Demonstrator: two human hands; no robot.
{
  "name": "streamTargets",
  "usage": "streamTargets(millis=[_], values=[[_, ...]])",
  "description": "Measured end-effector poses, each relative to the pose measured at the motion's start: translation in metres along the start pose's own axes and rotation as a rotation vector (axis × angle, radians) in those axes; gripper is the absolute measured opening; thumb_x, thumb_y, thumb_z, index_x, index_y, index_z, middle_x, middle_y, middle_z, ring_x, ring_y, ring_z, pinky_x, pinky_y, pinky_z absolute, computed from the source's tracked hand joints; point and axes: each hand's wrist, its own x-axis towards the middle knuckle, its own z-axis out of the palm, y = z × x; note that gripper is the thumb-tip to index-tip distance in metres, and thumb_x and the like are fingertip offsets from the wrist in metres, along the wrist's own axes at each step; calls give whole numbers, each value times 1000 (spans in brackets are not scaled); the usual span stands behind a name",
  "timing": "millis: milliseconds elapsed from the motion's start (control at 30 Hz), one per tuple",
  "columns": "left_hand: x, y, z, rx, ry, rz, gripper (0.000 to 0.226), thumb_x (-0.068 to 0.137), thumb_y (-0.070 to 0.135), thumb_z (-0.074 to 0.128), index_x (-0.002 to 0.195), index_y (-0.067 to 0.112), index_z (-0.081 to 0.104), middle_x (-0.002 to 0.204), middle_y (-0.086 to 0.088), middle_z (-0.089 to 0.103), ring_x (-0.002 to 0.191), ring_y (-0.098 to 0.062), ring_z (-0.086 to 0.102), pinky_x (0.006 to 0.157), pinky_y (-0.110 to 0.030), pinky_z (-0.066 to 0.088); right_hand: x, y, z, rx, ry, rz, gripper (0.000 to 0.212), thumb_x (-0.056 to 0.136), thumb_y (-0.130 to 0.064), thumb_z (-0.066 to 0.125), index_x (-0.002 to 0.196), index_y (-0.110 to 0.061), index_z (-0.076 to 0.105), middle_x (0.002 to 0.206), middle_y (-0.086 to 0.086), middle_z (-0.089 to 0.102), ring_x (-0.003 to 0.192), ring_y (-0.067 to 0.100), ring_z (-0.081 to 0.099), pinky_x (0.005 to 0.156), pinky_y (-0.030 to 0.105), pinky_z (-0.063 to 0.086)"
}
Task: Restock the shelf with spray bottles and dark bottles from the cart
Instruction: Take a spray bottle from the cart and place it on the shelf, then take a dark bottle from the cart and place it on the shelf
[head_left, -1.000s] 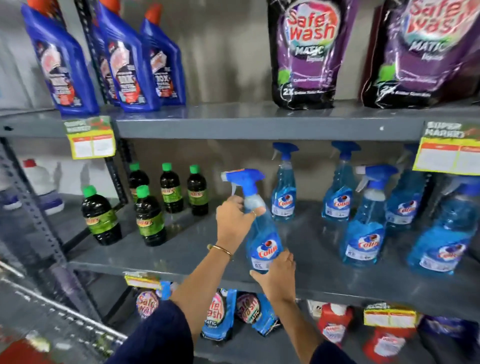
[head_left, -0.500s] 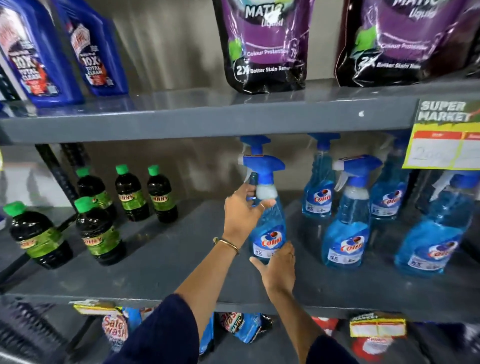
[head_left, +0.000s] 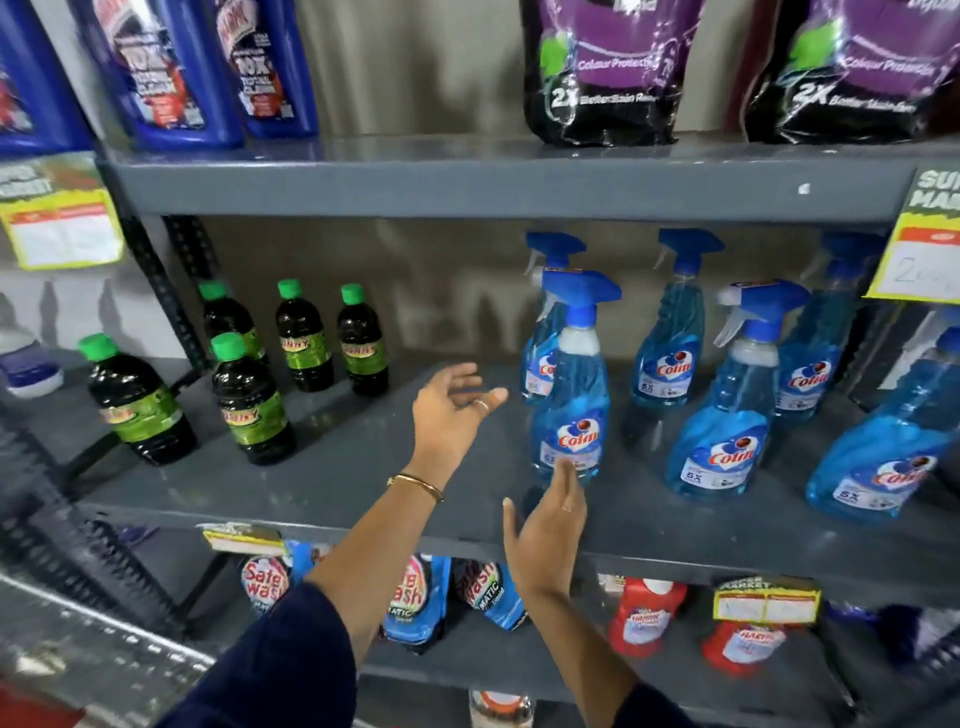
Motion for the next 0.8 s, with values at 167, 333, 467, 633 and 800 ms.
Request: streamTargets(millis=[167,333,467,633,800], values=[[-18,-32,-83,93,109,-27,39,72,13,77,108,4,64,93,-5,64,57,18,58,57,2,45,-61,-46,24,6,-218,-305,52,74,-30,46,121,-9,42,119,15,64,108,22,43,99,32,30],[-57,-77,-176,99,278,-149,39,73,7,75,109,-4,61,89,-8,62,60,8,57,55,0,44,-130,-86,53,-6,-424,-578,50,70,-28,55,116,-11,45,105,11,72,101,24,52,94,36,35],[-96,-129,-249,144,415,-242,32,72,-6,70,104,-7,62,87,-19,70,53,17,57,63,0,46,-190,-105,72,-6,-615,-675,58,62,-31,71,112,-12,47,100,7,75,100,18,46,94,37,39],[-161,-188,-314,254,580,-450,31,77,9,72,103,-5,63,95,-17,67,78,-14,57,61,-12,47,-265,-112,91,-48,-937,-751,70,59,-18,78,121,-12,46,111,5,71,99,20,68,92,29,50],[-233,-256,-343,338,571,-790,31,85,16,63,108,-4,59,112,-23,65,90,-29,60,80,-34,49,-314,-101,102,-232,-1333,-816,62,93,-2,40,147,-8,12,155,15,20,139,32,27,115,38,27]])
